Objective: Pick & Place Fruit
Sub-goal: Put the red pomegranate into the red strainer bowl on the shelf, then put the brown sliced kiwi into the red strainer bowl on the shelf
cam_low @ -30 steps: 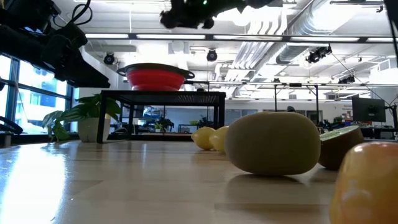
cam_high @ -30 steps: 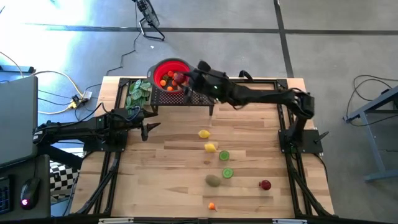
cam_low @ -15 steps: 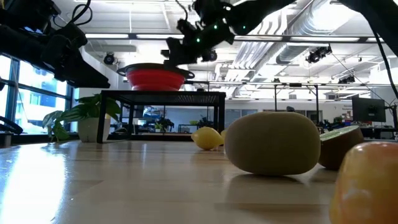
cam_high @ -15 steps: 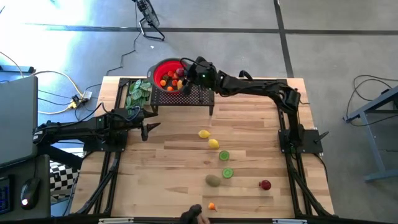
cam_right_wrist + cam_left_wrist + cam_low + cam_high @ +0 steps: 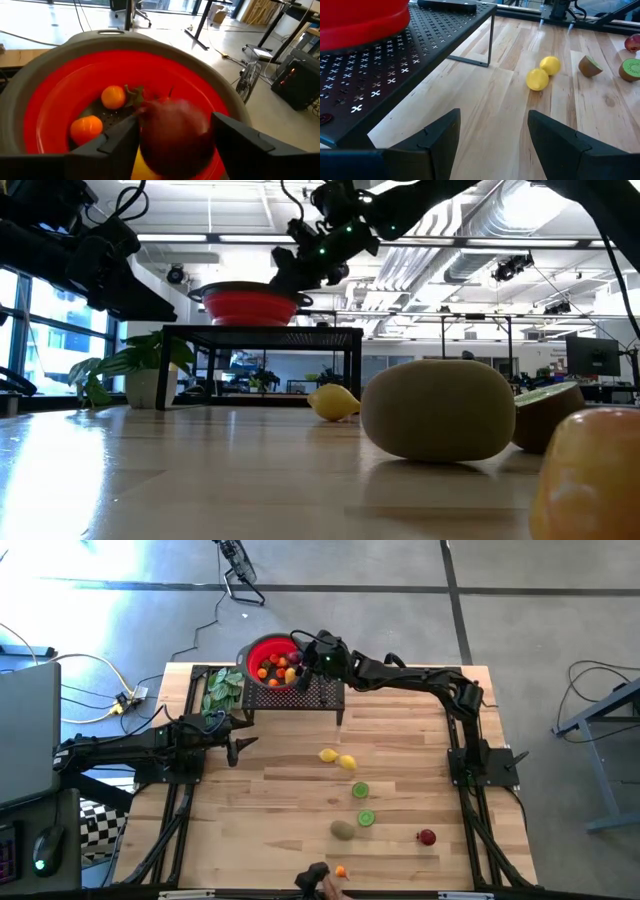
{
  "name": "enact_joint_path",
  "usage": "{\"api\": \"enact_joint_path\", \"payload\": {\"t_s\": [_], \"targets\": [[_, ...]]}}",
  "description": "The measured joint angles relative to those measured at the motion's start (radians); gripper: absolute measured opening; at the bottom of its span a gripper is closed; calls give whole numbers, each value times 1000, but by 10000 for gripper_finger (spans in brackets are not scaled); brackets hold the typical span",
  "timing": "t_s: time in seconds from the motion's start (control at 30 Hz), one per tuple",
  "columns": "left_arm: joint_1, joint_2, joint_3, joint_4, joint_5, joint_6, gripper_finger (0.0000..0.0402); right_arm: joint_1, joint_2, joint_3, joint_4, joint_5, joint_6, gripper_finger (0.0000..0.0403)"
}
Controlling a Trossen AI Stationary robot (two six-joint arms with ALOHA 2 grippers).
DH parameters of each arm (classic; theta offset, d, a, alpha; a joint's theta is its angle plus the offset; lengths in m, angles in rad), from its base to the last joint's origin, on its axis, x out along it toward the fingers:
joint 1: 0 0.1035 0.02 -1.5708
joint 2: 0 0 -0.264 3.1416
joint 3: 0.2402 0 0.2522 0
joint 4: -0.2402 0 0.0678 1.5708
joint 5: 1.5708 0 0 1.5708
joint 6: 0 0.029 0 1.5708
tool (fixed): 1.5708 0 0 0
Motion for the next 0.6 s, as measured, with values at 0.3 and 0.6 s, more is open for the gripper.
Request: {"api": "enact_joint_path", "payload": {"t_s": [0.3,0.6], "targets": [[0,0,0,-2,0,0,228,6,-12,0,-3,5,-27,278],[0,0,0,-3,1,0,228,65,-149,0,-85,11,-130,234]]}}
